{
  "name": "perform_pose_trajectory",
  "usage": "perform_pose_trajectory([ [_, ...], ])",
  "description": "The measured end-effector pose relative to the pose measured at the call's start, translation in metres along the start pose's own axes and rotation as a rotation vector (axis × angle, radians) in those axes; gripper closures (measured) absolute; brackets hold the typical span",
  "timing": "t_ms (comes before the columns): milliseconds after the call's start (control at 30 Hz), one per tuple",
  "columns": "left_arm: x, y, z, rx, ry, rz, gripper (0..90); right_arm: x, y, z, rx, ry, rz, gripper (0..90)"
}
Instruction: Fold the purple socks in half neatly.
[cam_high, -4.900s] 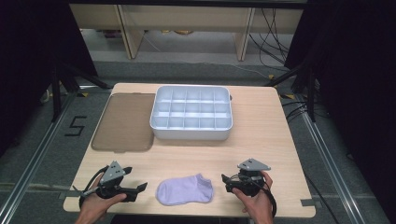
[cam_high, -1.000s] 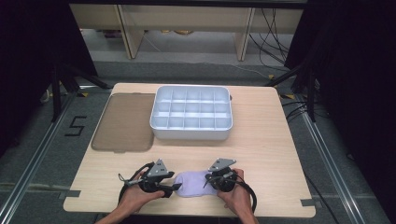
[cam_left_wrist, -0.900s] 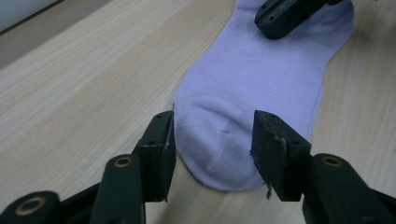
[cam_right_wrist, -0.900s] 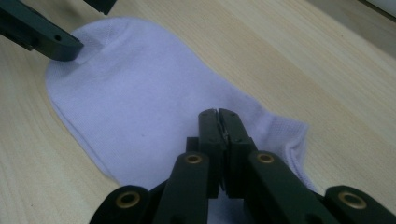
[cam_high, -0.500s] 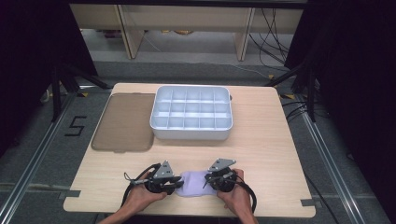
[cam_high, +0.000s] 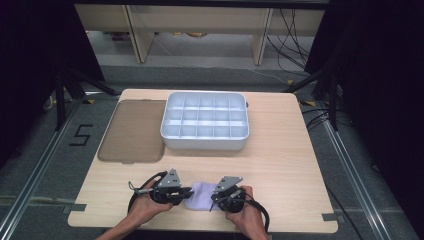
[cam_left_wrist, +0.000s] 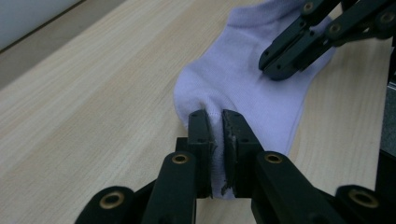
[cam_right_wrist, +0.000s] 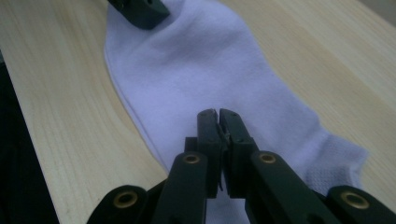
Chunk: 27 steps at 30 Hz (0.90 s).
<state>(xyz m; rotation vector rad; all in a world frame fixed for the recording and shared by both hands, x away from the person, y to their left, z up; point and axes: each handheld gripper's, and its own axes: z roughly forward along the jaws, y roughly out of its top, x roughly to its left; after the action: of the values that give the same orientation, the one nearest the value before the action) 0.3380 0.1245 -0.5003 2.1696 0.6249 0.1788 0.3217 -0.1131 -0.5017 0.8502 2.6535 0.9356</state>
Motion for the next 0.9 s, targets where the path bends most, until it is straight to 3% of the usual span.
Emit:
perform_pose_trajectory([
  [100,-0.001,0.003,-0.007,-0.013,-0.014,-0.002,82.0,0.003,0.004,0.002,0.011,0.020,-0.015,87.9],
  [133,0.000,0.004,-0.010,-0.010,-0.015,0.015,82.0,0.004,0.005,0.005,-0.004,0.027,-0.015,87.9],
  [200,-0.002,0.005,-0.016,-0.037,-0.032,-0.027,82.0,0.006,0.008,0.007,-0.004,0.030,-0.018,88.0],
  [233,-0.001,0.007,-0.019,-0.044,-0.037,-0.005,82.0,0.007,0.010,0.009,0.001,0.039,-0.020,87.9],
  [267,-0.002,0.009,-0.021,-0.052,-0.043,-0.014,82.0,0.010,0.012,0.012,-0.018,0.054,-0.039,87.9],
  [300,-0.003,0.010,-0.024,-0.049,-0.042,-0.014,82.0,0.014,0.013,0.013,-0.017,0.057,-0.018,87.9],
  [400,-0.002,0.010,-0.024,-0.050,-0.052,0.002,82.0,0.016,0.015,0.016,-0.024,0.085,-0.035,87.2],
  [500,-0.002,0.010,-0.024,-0.045,-0.055,-0.005,81.9,0.014,0.016,0.013,-0.016,0.087,-0.022,87.2],
  [533,-0.003,0.010,-0.024,-0.046,-0.053,-0.026,81.9,0.007,0.019,0.010,-0.041,0.062,-0.021,87.2],
  [567,0.000,0.011,-0.024,-0.042,-0.053,0.007,81.9,0.007,0.019,0.010,-0.041,0.062,-0.021,87.2],
  [633,-0.001,0.012,-0.024,-0.053,-0.058,-0.017,81.9,0.001,0.022,0.010,-0.058,0.035,-0.008,87.7],
  [767,-0.001,0.012,-0.026,-0.049,-0.058,-0.021,81.9,-0.007,0.032,0.023,-0.026,0.023,-0.014,88.3],
  [800,-0.001,0.013,-0.026,-0.049,-0.054,-0.022,81.9,-0.006,0.033,0.026,0.010,0.029,-0.011,88.6],
  [867,0.000,0.013,-0.029,-0.052,-0.054,-0.032,81.9,-0.003,0.037,0.032,-0.011,0.029,-0.006,88.7],
  [900,0.002,0.014,-0.030,-0.057,-0.059,-0.026,82.0,-0.002,0.039,0.032,0.006,0.033,-0.006,88.7],
])
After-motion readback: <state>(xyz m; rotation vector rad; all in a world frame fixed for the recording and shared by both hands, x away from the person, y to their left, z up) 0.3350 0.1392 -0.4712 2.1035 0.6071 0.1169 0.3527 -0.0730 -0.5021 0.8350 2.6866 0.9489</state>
